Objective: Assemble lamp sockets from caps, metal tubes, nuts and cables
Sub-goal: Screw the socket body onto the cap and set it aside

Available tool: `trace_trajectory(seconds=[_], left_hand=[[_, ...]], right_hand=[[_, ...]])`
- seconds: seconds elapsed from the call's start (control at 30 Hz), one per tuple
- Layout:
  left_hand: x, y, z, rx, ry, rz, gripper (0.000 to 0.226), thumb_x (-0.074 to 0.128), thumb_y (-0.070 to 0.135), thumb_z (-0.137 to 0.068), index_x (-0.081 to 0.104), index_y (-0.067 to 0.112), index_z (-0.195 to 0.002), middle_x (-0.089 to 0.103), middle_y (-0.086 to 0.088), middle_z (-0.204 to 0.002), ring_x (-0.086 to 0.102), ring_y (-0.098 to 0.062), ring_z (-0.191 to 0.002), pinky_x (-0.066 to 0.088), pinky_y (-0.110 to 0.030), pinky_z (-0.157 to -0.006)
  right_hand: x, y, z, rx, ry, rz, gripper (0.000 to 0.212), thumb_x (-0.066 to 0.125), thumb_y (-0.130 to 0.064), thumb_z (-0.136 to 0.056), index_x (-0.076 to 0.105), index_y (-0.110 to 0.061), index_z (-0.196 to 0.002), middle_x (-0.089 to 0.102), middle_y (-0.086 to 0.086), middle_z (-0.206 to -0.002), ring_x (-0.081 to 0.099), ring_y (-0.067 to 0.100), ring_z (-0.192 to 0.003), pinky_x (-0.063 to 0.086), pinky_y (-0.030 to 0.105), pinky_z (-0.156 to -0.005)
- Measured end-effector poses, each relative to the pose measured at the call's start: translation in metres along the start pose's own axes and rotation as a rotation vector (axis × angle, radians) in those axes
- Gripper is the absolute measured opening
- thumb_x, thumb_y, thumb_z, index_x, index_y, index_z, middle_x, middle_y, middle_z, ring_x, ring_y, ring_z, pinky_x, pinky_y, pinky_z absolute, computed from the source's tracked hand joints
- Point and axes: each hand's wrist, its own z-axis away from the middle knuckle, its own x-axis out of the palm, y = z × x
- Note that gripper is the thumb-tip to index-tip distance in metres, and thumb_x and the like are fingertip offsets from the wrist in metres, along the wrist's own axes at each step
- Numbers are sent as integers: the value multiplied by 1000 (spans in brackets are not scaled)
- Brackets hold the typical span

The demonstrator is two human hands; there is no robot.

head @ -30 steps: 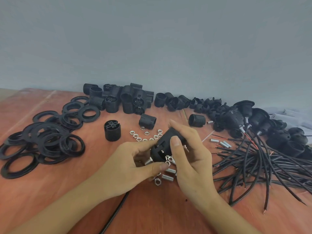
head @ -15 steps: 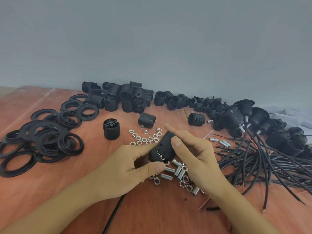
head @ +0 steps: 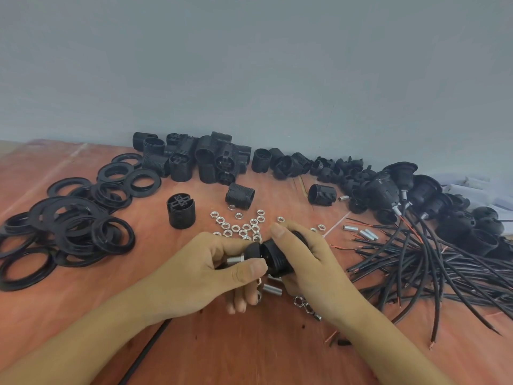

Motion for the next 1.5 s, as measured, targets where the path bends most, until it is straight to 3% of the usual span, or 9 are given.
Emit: trace_trajectory(seconds=[0.2, 0.5, 0.77, 0.9, 1.03, 1.17, 1.27, 1.4, 1.5], left_hand=[[4, -2, -1, 25, 81, -102, 29, 67, 45, -82, 74, 22, -100, 70, -7, -64, 65, -14, -52, 51, -22, -49], [5, -3, 3, 115, 147, -235, 24, 68, 43, -82, 73, 40, -105, 70, -3, -64, 66, -15, -51, 49, -18, -47], [3, -5, 0, 204, 174, -239, 27, 72, 37, -80, 76, 23, -102, 70, 0, -62, 65, -8, -49, 48, -13, -47], [-4, -7, -3, 272, 177, -357, 23, 77, 33, -82, 75, 17, -98, 70, 5, -68, 64, -5, -57, 48, -15, -55], [-9, -9, -3, 413, 314, -621, 28, 70, 47, -80, 69, 20, -84, 60, 12, -60, 55, -7, -49, 37, -12, -48], [-15, -10, -1, 502, 461, -683, 32, 56, 54, -87, 64, 23, -81, 57, 13, -56, 53, -6, -45, 34, -12, -43], [-22, -10, -1, 533, 554, -663, 28, 49, 60, -91, 60, 35, -84, 59, 12, -57, 55, -4, -46, 38, -15, -43], [-29, -11, -2, 581, 611, -769, 12, 50, 57, -91, 50, 47, -85, 56, 18, -64, 50, 1, -51, 32, -6, -50], [-35, -14, -1, 613, 640, -727, 34, 40, 62, -95, 56, 34, -82, 55, 11, -57, 51, -6, -48, 43, -26, -47]], right_hand=[[10, 1, 2, 40, 129, 142, 38, 44, -33, -102, 45, -11, -72, 37, -9, -57, 35, 4, -47, 30, 13, -47], [14, 2, 7, -21, 193, 246, 38, 39, -49, -96, 58, -18, -86, 55, 5, -71, 51, 6, -64, 43, 24, -60], [18, 2, 7, -81, 196, 222, 37, 41, -43, -102, 47, -40, -65, 47, -18, -56, 41, -2, -52, 35, 10, -52], [23, 6, 6, -76, 134, 221, 27, 42, -58, -90, 54, -37, -78, 56, -15, -65, 50, 1, -60, 42, 17, -55], [23, 7, 5, -116, 119, 214, 38, 36, -72, -85, 53, -46, -106, 58, -15, -71, 53, -1, -63, 45, 18, -60], [3, 7, -1, -137, 242, 304, 39, 38, -68, -88, 51, -42, -113, 64, -11, -80, 56, 1, -66, 44, 16, -61], [-17, 15, -5, -69, 256, 576, 43, 44, -71, -82, 57, -40, -109, 63, -17, -87, 56, 0, -71, 43, 14, -60], [-22, 25, -5, -103, 238, 818, 22, 57, -51, -88, 62, -36, -103, 59, -19, -93, 53, -6, -89, 37, 10, -73], [-7, 21, -9, -239, 191, 911, 19, 56, -43, -95, 65, -29, -103, 57, -18, -93, 51, 2, -91, 38, 15, -82]])
